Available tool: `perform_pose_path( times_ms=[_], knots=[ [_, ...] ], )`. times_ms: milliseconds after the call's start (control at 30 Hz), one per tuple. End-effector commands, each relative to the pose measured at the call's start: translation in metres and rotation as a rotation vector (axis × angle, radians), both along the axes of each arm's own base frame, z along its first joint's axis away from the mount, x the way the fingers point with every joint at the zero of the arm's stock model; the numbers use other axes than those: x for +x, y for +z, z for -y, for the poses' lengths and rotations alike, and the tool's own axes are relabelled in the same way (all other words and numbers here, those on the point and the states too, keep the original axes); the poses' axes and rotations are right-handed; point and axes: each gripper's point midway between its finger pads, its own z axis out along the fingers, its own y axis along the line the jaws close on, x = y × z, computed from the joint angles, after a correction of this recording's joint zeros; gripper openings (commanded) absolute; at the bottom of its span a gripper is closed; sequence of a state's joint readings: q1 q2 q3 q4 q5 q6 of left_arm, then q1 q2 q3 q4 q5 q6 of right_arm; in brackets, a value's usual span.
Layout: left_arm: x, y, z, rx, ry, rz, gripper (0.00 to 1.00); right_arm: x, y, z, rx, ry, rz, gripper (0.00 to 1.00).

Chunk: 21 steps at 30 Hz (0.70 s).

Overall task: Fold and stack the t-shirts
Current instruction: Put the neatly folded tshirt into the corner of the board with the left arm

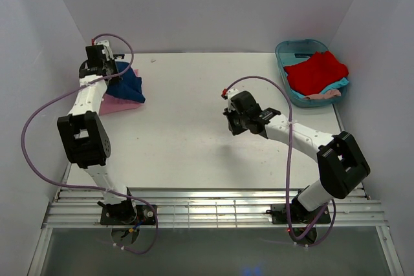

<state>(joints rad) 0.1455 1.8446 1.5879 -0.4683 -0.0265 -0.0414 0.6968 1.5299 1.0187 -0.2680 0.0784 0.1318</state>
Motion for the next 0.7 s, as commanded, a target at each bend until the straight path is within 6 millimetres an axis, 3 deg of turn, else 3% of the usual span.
perform_pose_path(
  times_ms=[0, 67, 200, 233, 267, 300, 367, 400, 500, 633, 667],
  knots=[
    [0.008, 0.009, -0.020, 0.001, 0.019, 0.066, 0.00, -0.001, 0.012, -0.005, 0.037, 0.008, 0.015, 0.08],
    [0.008, 0.001, -0.029, -0.001, 0.036, 0.053, 0.00, -0.002, 0.011, -0.004, 0.032, 0.011, 0.012, 0.08],
    [0.008, -0.034, -0.042, 0.012, 0.075, -0.012, 0.00, -0.005, 0.012, -0.003, 0.028, 0.014, 0.012, 0.08],
    [0.008, -0.039, -0.046, 0.024, 0.094, -0.022, 0.09, -0.006, 0.012, -0.002, 0.027, 0.013, 0.009, 0.08],
    [0.008, -0.044, -0.052, 0.035, 0.121, -0.034, 0.41, -0.006, 0.012, -0.001, 0.026, 0.013, 0.012, 0.08],
    [0.009, -0.044, -0.063, 0.073, 0.175, -0.039, 0.56, -0.008, 0.014, 0.000, 0.028, 0.013, 0.014, 0.09],
    [0.010, -0.051, -0.075, 0.101, 0.245, -0.062, 0.72, -0.010, 0.012, 0.003, 0.023, 0.012, 0.010, 0.20],
    [0.014, -0.037, -0.087, 0.140, 0.300, -0.040, 0.97, -0.011, 0.013, 0.004, 0.026, 0.009, 0.012, 0.25],
    [0.016, -0.011, -0.100, 0.184, 0.370, 0.005, 0.98, -0.016, 0.012, 0.009, 0.021, 0.003, 0.008, 0.32],
    [0.003, 0.067, -0.113, 0.226, 0.481, 0.157, 0.98, -0.018, 0.020, 0.013, 0.041, -0.027, 0.020, 0.36],
    [-0.005, 0.096, -0.109, 0.221, 0.496, 0.217, 0.98, -0.016, 0.025, 0.015, 0.045, -0.044, 0.035, 0.36]
  ],
)
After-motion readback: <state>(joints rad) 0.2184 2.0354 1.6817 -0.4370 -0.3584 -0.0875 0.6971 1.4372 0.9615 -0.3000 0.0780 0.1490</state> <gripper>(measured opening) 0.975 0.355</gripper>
